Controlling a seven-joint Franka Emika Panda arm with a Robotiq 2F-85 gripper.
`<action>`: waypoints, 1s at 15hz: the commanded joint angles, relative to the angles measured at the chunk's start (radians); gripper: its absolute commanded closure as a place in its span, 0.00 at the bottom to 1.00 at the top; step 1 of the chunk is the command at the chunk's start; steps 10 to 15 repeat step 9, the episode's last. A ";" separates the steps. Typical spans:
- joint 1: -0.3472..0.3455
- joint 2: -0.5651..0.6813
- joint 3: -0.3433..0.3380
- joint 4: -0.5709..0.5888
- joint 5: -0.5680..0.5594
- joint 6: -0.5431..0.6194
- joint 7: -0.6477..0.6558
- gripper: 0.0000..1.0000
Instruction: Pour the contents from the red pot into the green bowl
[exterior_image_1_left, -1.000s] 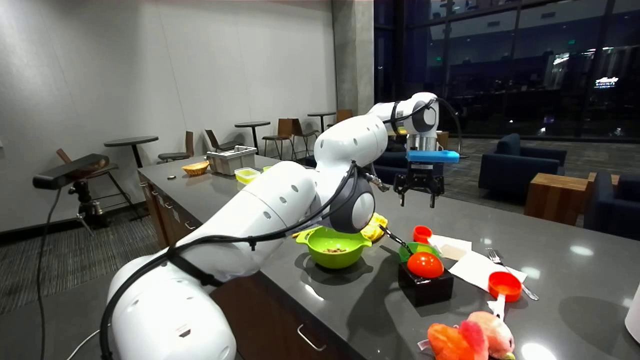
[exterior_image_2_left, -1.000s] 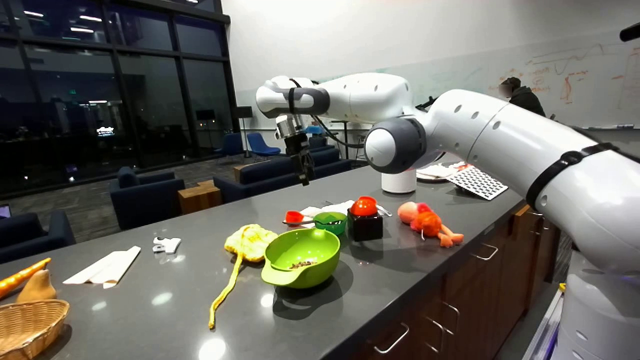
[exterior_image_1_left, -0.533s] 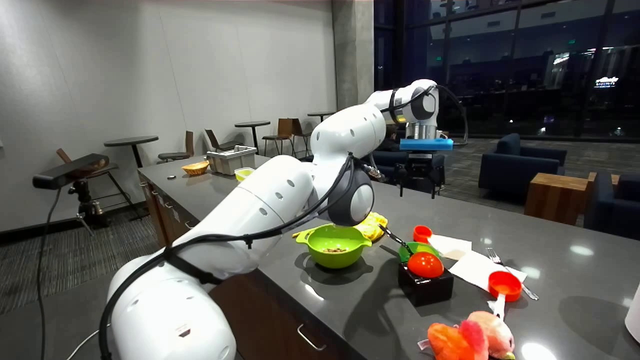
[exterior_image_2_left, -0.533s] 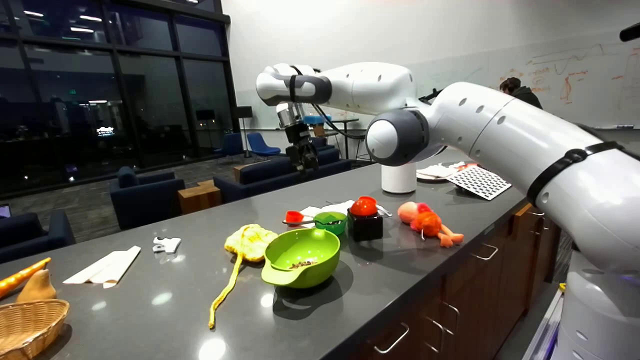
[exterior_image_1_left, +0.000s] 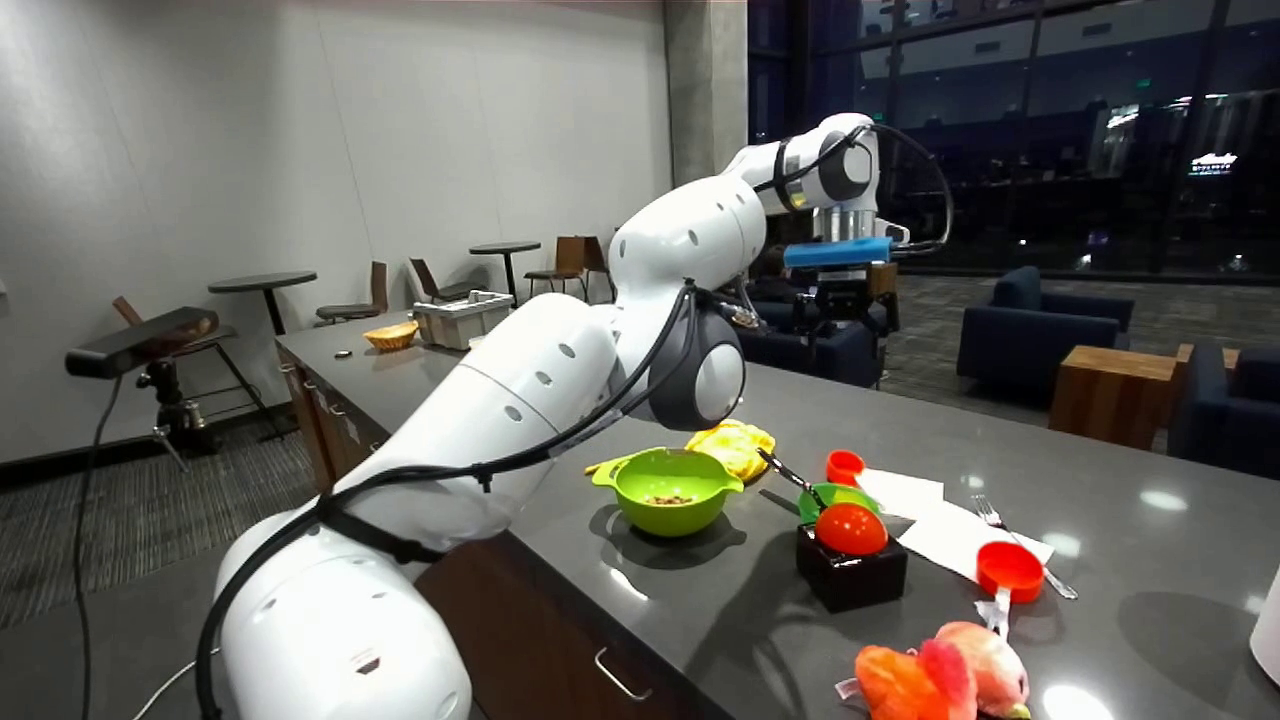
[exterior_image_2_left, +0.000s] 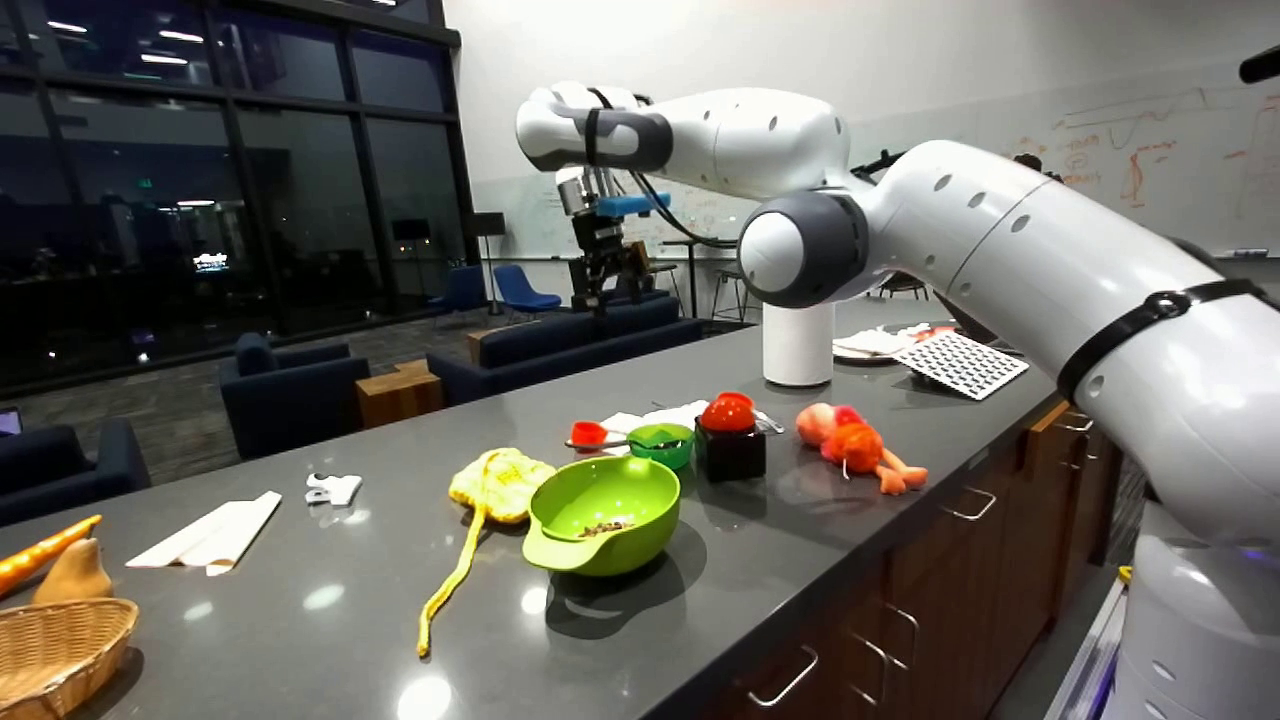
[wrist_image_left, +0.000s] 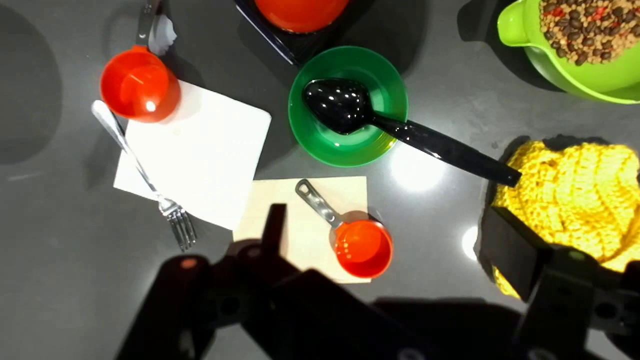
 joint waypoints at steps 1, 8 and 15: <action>-0.001 -0.057 -0.028 -0.014 0.013 -0.007 0.088 0.00; -0.004 -0.084 -0.032 -0.026 0.010 -0.008 0.090 0.00; -0.004 -0.085 -0.032 -0.027 0.010 -0.008 0.090 0.00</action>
